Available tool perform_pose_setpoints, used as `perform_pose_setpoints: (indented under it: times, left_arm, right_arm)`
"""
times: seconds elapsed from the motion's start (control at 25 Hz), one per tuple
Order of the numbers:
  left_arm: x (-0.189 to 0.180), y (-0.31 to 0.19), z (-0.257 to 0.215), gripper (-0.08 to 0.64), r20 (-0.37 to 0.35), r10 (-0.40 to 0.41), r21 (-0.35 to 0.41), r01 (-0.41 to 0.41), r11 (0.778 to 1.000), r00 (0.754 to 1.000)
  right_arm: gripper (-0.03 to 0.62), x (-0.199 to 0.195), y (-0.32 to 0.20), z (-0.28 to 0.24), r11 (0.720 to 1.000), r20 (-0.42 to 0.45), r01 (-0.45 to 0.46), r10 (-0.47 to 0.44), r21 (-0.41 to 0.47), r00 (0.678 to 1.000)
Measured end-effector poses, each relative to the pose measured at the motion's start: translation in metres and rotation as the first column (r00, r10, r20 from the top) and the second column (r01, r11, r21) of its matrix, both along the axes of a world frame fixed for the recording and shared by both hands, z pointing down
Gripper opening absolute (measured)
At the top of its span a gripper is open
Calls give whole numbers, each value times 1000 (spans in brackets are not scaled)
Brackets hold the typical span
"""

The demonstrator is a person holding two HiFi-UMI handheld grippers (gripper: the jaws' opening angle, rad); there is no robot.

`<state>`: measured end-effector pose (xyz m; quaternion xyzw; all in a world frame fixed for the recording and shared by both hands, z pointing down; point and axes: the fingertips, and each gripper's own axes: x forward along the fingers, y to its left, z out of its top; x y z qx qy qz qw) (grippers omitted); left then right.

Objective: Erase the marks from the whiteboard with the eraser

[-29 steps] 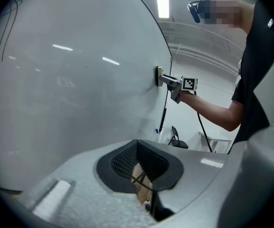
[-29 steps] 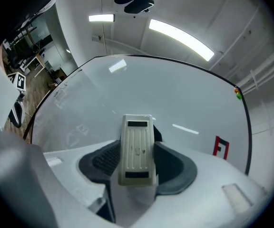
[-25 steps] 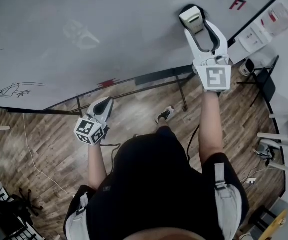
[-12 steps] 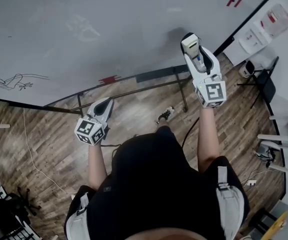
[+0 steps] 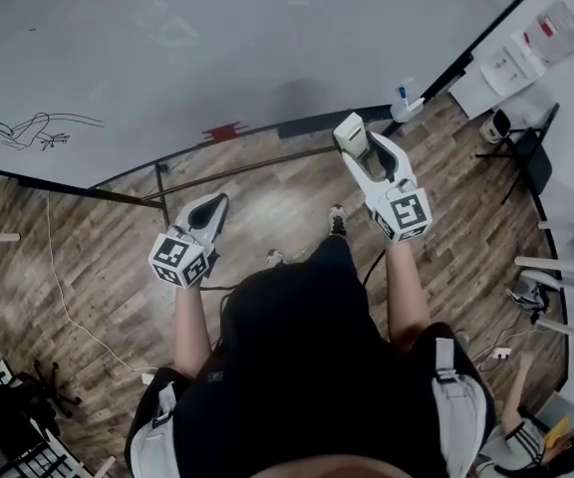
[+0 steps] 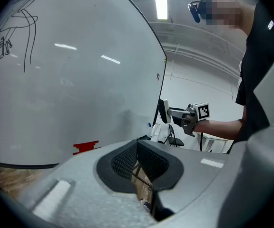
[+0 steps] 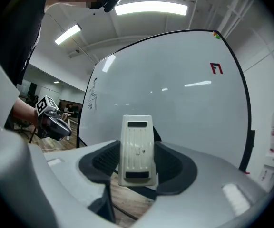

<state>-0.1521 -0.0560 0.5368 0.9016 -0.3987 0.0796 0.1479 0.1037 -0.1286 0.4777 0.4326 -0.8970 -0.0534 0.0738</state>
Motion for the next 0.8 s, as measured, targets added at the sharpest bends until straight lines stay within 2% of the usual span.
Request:
perform_pose_setpoints:
  times: [0.2, 0.4, 0.56, 0.8]
  left_arm:
    - [5, 10, -2, 11, -3, -15, 11, 15, 1000, 1000]
    - [30, 22, -2, 11, -11, -5, -1, 5, 1000, 1000]
    - [52, 28, -3, 11, 12, 2, -6, -2, 1000, 1000]
    - [83, 37, -10, 11, -8, -13, -22, 13, 1000, 1000]
  right_arm:
    - [226, -1, 23, 11, 999, -24, 39, -39, -22, 999]
    - [227, 8, 32, 13, 998, -83, 61, -62, -14, 995]
    - [225, 23, 33, 19, 996, -125, 80, -83, -30, 989]
    - [227, 55, 41, 35, 992, -215, 96, -111, -76, 970]
